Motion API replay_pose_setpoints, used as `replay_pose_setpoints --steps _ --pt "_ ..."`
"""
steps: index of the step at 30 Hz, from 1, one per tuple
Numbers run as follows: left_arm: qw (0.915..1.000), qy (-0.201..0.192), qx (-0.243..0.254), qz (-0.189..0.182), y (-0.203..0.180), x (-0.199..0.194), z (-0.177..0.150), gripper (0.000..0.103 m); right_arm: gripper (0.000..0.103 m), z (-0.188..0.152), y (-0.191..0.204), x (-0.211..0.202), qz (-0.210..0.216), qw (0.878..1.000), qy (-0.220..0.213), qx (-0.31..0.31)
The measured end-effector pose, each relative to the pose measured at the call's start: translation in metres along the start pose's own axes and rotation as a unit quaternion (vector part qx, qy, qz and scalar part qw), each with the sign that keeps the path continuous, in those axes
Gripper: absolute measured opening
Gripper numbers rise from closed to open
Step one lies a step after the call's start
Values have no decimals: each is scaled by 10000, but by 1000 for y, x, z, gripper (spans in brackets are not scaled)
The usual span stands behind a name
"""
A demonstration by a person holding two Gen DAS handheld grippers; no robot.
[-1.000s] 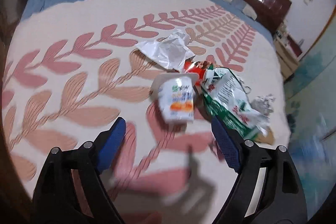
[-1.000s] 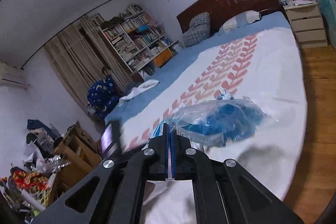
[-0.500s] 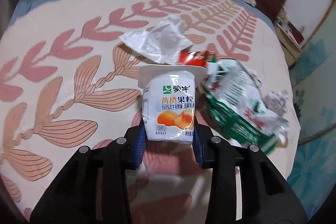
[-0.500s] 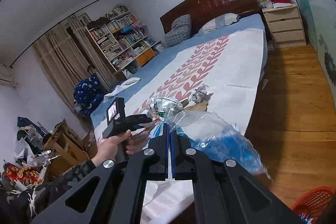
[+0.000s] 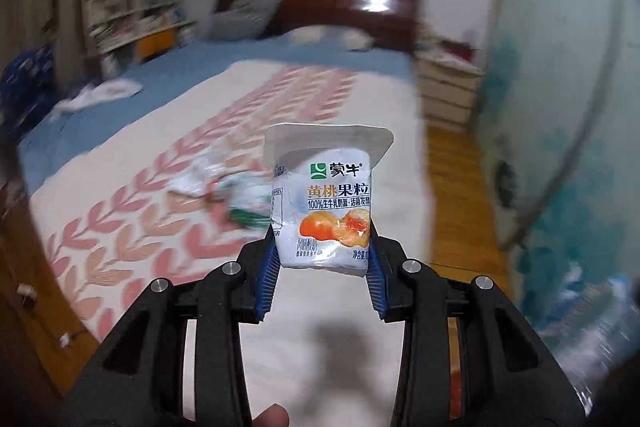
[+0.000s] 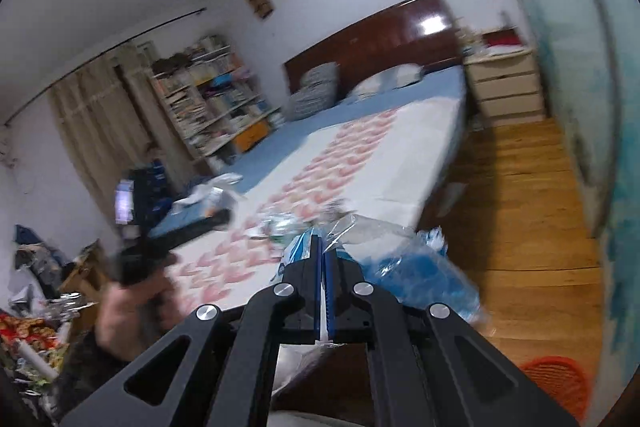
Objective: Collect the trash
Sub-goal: 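Carry the yogurt cup and plastic bag over the red basket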
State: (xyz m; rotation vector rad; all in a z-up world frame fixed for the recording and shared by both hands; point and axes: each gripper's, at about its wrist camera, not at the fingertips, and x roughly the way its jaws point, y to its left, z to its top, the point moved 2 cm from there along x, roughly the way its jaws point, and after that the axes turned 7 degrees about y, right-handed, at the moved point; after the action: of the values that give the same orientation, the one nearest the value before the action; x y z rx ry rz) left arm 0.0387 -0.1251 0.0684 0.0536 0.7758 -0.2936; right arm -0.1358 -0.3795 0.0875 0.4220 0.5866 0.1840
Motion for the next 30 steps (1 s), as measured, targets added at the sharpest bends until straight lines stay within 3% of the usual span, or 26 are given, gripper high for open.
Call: replay_pose_setpoints --steps 5,10,14,17,20,24,30 --pt "9930 90 614 -1004 -99 -34 -11 38 3 -17 -78 -81 -1026 9934 -175 486" --pt "9704 568 1338 -1930 -211 -35 -51 38 3 -61 -148 -122 -1745 9799 129 958" --pt "9492 1253 1783 -2272 -281 5 -105 38 3 -117 -208 -121 -2131 9634 673 1482" --pt "9270 2032 2329 -2125 -327 60 -168 38 3 -162 -242 -110 -2456 9487 989 1728" --pt "9053 2831 2575 -1842 -339 107 -210 38 3 -194 -260 -97 -2607 9381 1248 1907" --pt "8981 3040 2734 -1619 -347 129 -221 38 3 -223 -283 -78 -2562 9268 1462 2326" --pt "8933 3201 2765 -1521 -360 141 -226 38 3 -222 -283 -48 -2382 9311 1512 2314"
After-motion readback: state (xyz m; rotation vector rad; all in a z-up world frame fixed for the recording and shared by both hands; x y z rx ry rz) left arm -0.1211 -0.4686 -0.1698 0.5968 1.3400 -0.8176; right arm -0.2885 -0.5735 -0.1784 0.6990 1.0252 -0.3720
